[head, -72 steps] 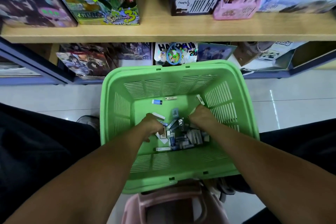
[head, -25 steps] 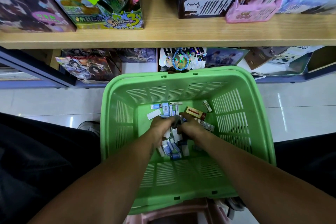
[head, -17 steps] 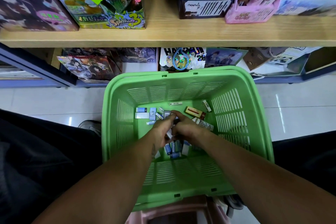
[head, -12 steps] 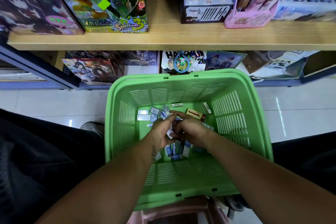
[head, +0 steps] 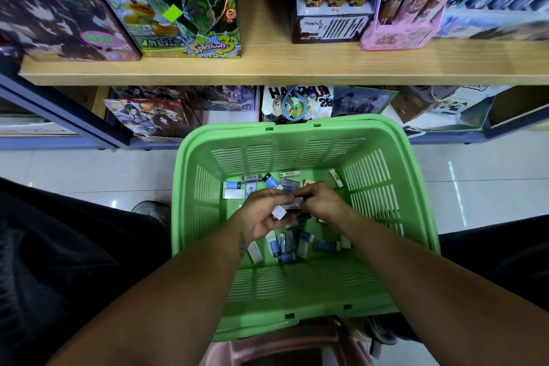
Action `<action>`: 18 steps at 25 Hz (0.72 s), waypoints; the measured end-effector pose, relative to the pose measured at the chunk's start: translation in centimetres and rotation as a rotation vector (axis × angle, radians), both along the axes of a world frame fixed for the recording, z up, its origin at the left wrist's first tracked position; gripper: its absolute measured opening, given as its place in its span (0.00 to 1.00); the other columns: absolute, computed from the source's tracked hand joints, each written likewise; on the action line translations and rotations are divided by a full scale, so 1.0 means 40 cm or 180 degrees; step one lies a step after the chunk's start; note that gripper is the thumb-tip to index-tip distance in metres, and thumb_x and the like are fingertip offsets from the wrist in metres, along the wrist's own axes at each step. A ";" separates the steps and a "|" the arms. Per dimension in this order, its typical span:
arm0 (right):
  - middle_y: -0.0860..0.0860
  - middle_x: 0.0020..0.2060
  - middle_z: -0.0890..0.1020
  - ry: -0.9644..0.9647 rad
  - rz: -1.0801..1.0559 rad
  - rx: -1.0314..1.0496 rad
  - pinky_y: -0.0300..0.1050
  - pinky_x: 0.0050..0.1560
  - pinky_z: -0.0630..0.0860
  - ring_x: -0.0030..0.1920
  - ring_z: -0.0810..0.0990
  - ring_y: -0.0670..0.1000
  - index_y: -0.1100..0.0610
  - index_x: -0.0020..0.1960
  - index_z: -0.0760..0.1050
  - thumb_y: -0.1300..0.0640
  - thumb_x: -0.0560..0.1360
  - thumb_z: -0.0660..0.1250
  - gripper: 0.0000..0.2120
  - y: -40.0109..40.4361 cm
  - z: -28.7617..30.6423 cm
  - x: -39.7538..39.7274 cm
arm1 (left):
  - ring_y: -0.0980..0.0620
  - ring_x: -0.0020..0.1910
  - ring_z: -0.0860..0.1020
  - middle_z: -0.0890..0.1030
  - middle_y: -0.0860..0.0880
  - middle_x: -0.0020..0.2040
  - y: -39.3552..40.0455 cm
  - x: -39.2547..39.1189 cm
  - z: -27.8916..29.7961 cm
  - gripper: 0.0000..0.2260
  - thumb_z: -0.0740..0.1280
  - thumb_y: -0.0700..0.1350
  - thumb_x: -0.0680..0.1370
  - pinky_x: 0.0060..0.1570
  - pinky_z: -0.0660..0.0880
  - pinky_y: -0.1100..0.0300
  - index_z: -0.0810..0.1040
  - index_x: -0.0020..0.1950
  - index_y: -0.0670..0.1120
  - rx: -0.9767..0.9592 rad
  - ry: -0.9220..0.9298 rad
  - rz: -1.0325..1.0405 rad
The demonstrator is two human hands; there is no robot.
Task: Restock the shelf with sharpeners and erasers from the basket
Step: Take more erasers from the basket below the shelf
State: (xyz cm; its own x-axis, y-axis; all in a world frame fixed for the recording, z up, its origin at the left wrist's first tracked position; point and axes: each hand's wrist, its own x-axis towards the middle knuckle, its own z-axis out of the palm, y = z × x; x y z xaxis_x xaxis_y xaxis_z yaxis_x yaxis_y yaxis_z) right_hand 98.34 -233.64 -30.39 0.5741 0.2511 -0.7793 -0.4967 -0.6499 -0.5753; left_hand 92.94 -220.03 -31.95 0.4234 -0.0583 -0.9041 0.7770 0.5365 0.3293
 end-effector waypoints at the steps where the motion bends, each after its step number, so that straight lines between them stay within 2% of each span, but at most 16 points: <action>1: 0.53 0.56 0.83 -0.0033 0.0059 -0.0015 0.43 0.57 0.79 0.53 0.81 0.51 0.60 0.59 0.82 0.71 0.72 0.70 0.17 -0.009 -0.004 0.004 | 0.40 0.49 0.82 0.82 0.37 0.55 0.002 0.000 -0.002 0.12 0.72 0.28 0.72 0.38 0.82 0.53 0.79 0.53 0.37 0.0013 0.0007 0.0030; 3: 0.54 0.59 0.82 -0.0463 0.0293 -0.0438 0.42 0.58 0.78 0.55 0.81 0.51 0.58 0.61 0.81 0.71 0.72 0.70 0.19 -0.026 -0.027 0.013 | 0.39 0.50 0.82 0.81 0.35 0.57 0.006 0.003 -0.009 0.15 0.72 0.24 0.69 0.38 0.81 0.53 0.79 0.53 0.37 0.0106 0.0057 0.0058; 6: 0.57 0.64 0.77 -0.1634 0.1215 -0.1515 0.47 0.61 0.76 0.61 0.78 0.58 0.57 0.69 0.73 0.69 0.70 0.71 0.29 -0.068 -0.064 0.024 | 0.39 0.54 0.79 0.78 0.39 0.56 0.012 -0.001 -0.012 0.14 0.69 0.25 0.71 0.44 0.82 0.51 0.78 0.54 0.38 0.0318 0.0200 -0.0109; 9: 0.58 0.71 0.69 -0.1650 0.2008 -0.1742 0.50 0.68 0.70 0.69 0.70 0.59 0.60 0.77 0.60 0.65 0.72 0.71 0.36 -0.098 -0.099 0.013 | 0.39 0.55 0.77 0.76 0.39 0.59 0.020 -0.006 -0.008 0.10 0.65 0.27 0.73 0.39 0.81 0.54 0.77 0.51 0.38 0.0333 0.0415 -0.0336; 11: 0.58 0.70 0.69 -0.1590 0.2221 -0.1932 0.50 0.68 0.69 0.68 0.69 0.58 0.60 0.75 0.61 0.63 0.74 0.70 0.32 -0.103 -0.114 0.001 | 0.41 0.54 0.78 0.75 0.38 0.61 0.023 -0.008 -0.011 0.09 0.65 0.26 0.73 0.39 0.82 0.54 0.76 0.51 0.35 0.0438 0.0481 -0.0456; 13: 0.58 0.67 0.71 -0.1418 0.2208 -0.1944 0.49 0.65 0.70 0.66 0.71 0.59 0.62 0.70 0.67 0.62 0.77 0.68 0.24 -0.102 -0.120 -0.004 | 0.43 0.51 0.80 0.76 0.38 0.57 0.021 -0.011 -0.015 0.10 0.63 0.24 0.74 0.43 0.83 0.51 0.76 0.50 0.34 0.0540 0.0469 -0.0443; 15: 0.61 0.62 0.75 -0.1118 0.1719 -0.1849 0.46 0.54 0.73 0.60 0.76 0.60 0.64 0.64 0.71 0.63 0.77 0.66 0.16 -0.096 -0.116 0.000 | 0.44 0.48 0.81 0.79 0.39 0.52 0.018 -0.011 -0.022 0.12 0.60 0.22 0.72 0.44 0.83 0.50 0.76 0.48 0.36 0.0755 0.0470 -0.0380; 16: 0.61 0.60 0.77 -0.1003 0.1416 -0.1828 0.44 0.48 0.73 0.58 0.78 0.60 0.64 0.61 0.71 0.64 0.76 0.67 0.15 -0.095 -0.117 0.004 | 0.45 0.47 0.80 0.78 0.40 0.52 0.017 -0.010 -0.032 0.14 0.60 0.22 0.71 0.42 0.82 0.51 0.75 0.48 0.38 0.0915 0.0507 -0.0354; 18: 0.62 0.58 0.78 -0.0804 0.0923 -0.1729 0.42 0.45 0.70 0.58 0.78 0.60 0.65 0.60 0.71 0.63 0.74 0.70 0.17 -0.088 -0.117 0.010 | 0.45 0.47 0.77 0.77 0.42 0.55 0.010 -0.012 -0.053 0.19 0.59 0.23 0.70 0.41 0.80 0.52 0.75 0.52 0.42 0.1257 0.0535 -0.0457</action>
State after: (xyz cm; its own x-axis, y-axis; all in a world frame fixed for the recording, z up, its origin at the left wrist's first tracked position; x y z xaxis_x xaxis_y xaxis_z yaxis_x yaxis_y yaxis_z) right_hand 98.74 -237.15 -35.09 0.7240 0.0325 -0.6890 -0.1509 -0.9672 -0.2043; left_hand 92.45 -219.64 -34.07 0.2816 0.2576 -0.9243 0.8946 0.2779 0.3500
